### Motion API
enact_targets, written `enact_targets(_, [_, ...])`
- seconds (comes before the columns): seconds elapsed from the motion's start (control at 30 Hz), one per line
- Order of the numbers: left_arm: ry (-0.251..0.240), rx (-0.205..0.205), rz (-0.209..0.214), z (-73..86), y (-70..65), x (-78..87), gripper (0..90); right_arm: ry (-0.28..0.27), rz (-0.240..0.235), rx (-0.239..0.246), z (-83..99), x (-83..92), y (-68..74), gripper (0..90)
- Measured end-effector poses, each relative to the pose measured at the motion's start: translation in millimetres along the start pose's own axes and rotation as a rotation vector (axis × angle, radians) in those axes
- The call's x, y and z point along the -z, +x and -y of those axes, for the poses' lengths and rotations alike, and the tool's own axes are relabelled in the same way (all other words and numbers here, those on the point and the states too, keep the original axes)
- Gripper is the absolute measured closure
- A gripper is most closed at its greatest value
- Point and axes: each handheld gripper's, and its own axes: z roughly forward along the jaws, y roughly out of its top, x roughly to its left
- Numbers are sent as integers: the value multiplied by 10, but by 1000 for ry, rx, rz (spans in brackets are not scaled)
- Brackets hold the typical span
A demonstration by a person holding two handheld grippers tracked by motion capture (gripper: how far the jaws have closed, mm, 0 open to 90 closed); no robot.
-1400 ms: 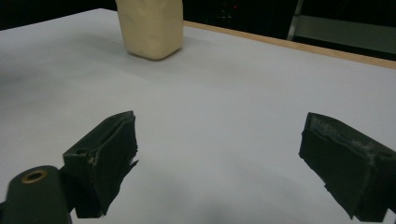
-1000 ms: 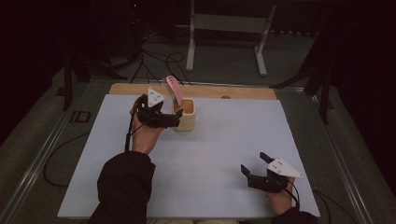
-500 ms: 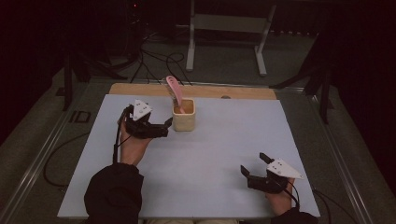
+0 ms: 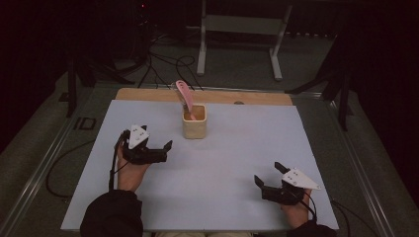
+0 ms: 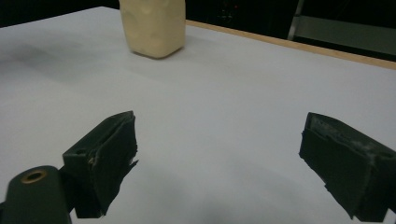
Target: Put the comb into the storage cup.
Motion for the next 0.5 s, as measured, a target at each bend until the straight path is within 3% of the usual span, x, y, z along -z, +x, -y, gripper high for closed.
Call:
enact_targets(0.13, [9, -7, -7, 166, 6, 81, 0, 1, 3, 1, 2, 0, 0, 109])
enact_targets(0.37, [16, 13, -11, 343, 55, 219, 0, -2, 2, 0, 4, -1, 7, 110])
enact_targets(0.5, [5, 31, -14, 520, 94, 346, 0, -3, 1, -1, 7, 3, 6, 109])
